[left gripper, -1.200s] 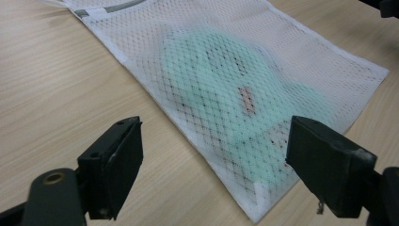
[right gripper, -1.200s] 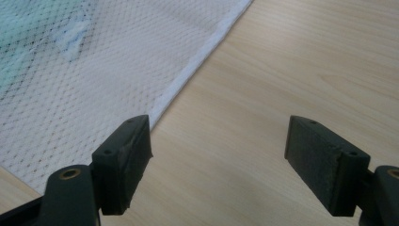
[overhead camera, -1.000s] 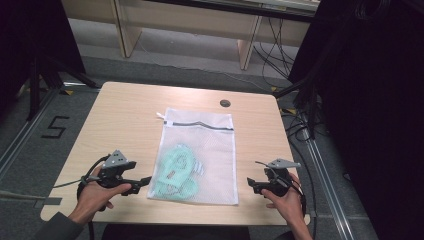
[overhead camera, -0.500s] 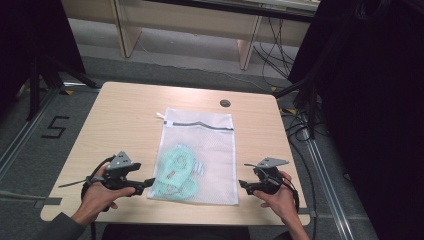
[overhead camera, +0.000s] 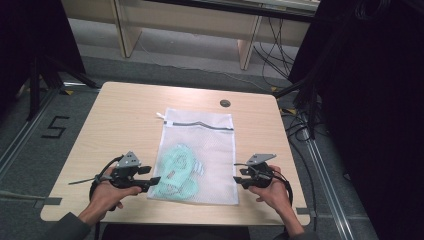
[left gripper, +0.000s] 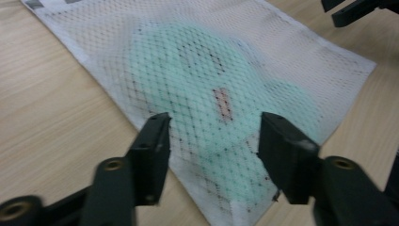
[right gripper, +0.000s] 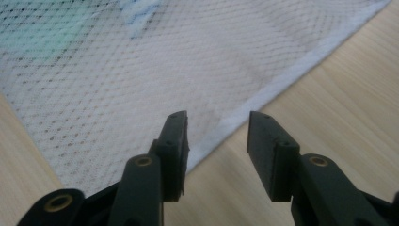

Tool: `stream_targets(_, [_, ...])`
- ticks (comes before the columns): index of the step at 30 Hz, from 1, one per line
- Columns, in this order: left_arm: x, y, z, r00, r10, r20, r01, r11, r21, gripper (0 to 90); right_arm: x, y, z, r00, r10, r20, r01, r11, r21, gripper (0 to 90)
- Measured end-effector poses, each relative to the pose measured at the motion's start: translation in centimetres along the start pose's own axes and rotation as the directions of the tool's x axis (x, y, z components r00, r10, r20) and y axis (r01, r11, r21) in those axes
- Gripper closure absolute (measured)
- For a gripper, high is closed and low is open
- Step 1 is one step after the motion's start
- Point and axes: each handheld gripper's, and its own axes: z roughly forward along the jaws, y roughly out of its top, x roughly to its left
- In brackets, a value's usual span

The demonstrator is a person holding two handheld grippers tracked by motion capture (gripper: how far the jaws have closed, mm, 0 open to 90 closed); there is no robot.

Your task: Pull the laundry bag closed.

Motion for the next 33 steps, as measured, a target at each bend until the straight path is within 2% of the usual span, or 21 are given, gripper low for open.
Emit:
stream_targets(5, [-0.5, 0.0, 0.9, 0.9978, 0.065, 0.005, -0.066, 0.9968, 0.046, 76.6, 0.3, 0.5, 0.6, 0.9973, -0.071, -0.017, 0.072, 0.997, 0.035, 73.5])
stream_targets(6, [-0.7, 0.1, 1.0, 0.9974, 0.071, 0.011, -0.071, 0.9962, 0.050, 78.7, 0.4, 0.6, 0.6, 0.9979, -0.057, -0.031, 0.058, 0.997, 0.042, 77.0])
stream_targets(7, [-0.8, 0.2, 1.3, 0.9965, 0.081, 0.024, -0.082, 0.9957, 0.043, 81.7, 0.4, 0.7, 0.7, 0.9948, -0.097, -0.032, 0.098, 0.995, 0.031, 81.1])
stream_targets(8, [-0.9, 0.2, 1.4, 0.9931, 0.112, 0.032, -0.114, 0.9919, 0.055, 84.0, 0.7, 0.9, 0.6, 0.9960, -0.081, -0.037, 0.082, 0.995, 0.051, 83.5])
stream_targets(9, [-1.2, 0.2, 1.7, 0.9956, 0.086, 0.036, -0.088, 0.9948, 0.051, 86.0, 0.8, 0.9, 0.7, 0.9943, -0.094, -0.050, 0.096, 0.995, 0.040, 85.8])
stream_targets(10, [-1.3, 0.2, 1.9, 0.9940, 0.101, 0.043, -0.103, 0.9927, 0.063, 87.5, 0.8, 1.0, 0.7, 0.9923, -0.106, -0.064, 0.109, 0.993, 0.040, 87.0])
stream_targets(12, [-1.4, 0.2, 2.2, 0.9915, 0.121, 0.048, -0.124, 0.9884, 0.087, 89.2, 1.2, 1.1, 1.0, 0.9904, -0.116, -0.076, 0.120, 0.991, 0.059, 89.2])
stream_targets(13, [-1.7, 0.1, 2.5, 0.9938, 0.094, 0.059, -0.098, 0.9931, 0.066, 89.4, 1.3, 1.2, 1.3, 0.9869, -0.136, -0.087, 0.141, 0.988, 0.060, 89.6])
stream_targets(14, [-1.7, 0.2, 2.5, 0.9912, 0.116, 0.064, -0.121, 0.9898, 0.076, 89.4, 1.3, 1.3, 1.4, 0.9838, -0.153, -0.093, 0.159, 0.985, 0.061, 89.8])
stream_targets(15, [-1.9, 0.2, 2.7, 0.9938, 0.086, 0.070, -0.091, 0.9938, 0.064, 89.4, 1.5, 1.3, 1.5, 0.9855, -0.143, -0.092, 0.149, 0.987, 0.065, 90.0])
stream_targets(16, [-1.8, 0.2, 2.8, 0.9912, 0.108, 0.076, -0.114, 0.9904, 0.078, 89.4, 1.5, 1.3, 1.5, 0.9855, -0.143, -0.092, 0.149, 0.987, 0.065, 90.0])
stream_targets(19, [-2.1, 0.2, 3.2, 0.9892, 0.121, 0.084, -0.128, 0.9874, 0.093, 89.5, 1.6, 1.5, 2.0, 0.9800, -0.171, -0.102, 0.179, 0.981, 0.076, 90.0])
stream_targets(21, [-2.3, 0.2, 3.5, 0.9906, 0.106, 0.087, -0.113, 0.9899, 0.085, 89.4, 1.9, 1.5, 2.5, 0.9791, -0.171, -0.110, 0.181, 0.979, 0.094, 90.0])
stream_targets(22, [-2.2, 0.2, 3.5, 0.9883, 0.127, 0.084, -0.134, 0.9871, 0.086, 89.5, 1.9, 1.6, 2.8, 0.9766, -0.182, -0.115, 0.194, 0.976, 0.103, 90.0])
stream_targets(23, [-2.1, 0.3, 3.7, 0.9862, 0.144, 0.082, -0.152, 0.9825, 0.107, 89.4, 1.7, 1.8, 2.9, 0.9664, -0.226, -0.122, 0.239, 0.966, 0.097, 90.0])
stream_targets(24, [-2.1, 0.3, 3.7, 0.9862, 0.144, 0.082, -0.152, 0.9825, 0.107, 89.4, 1.7, 1.8, 2.9, 0.9664, -0.226, -0.122, 0.239, 0.966, 0.097, 90.0])
stream_targets(25, [-2.3, 0.2, 3.8, 0.9883, 0.128, 0.084, -0.137, 0.9845, 0.110, 89.4, 1.9, 1.8, 3.0, 0.9733, -0.195, -0.122, 0.207, 0.973, 0.104, 90.0])
stream_targets(26, [-2.3, 0.2, 3.9, 0.9885, 0.129, 0.078, -0.138, 0.9837, 0.116, 89.5, 1.9, 1.9, 3.3, 0.9639, -0.237, -0.122, 0.250, 0.961, 0.114, 90.0])
stream_targets(28, [-1.9, 0.2, 4.0, 0.9844, 0.160, 0.072, -0.169, 0.9756, 0.140, 89.5, 2.0, 1.8, 3.4, 0.9643, -0.237, -0.118, 0.251, 0.961, 0.120, 90.0])
stream_targets(31, [-1.5, 0.0, 4.2, 0.9869, 0.151, 0.056, -0.158, 0.9751, 0.155, 89.6, 2.1, 1.8, 3.5, 0.9668, -0.225, -0.121, 0.240, 0.963, 0.125, 90.0])
stream_targets(33, [-1.2, -0.1, 4.5, 0.9859, 0.161, 0.044, -0.167, 0.9701, 0.177, 89.6, 2.1, 1.8, 3.5, 0.9635, -0.239, -0.121, 0.253, 0.960, 0.122, 90.0])
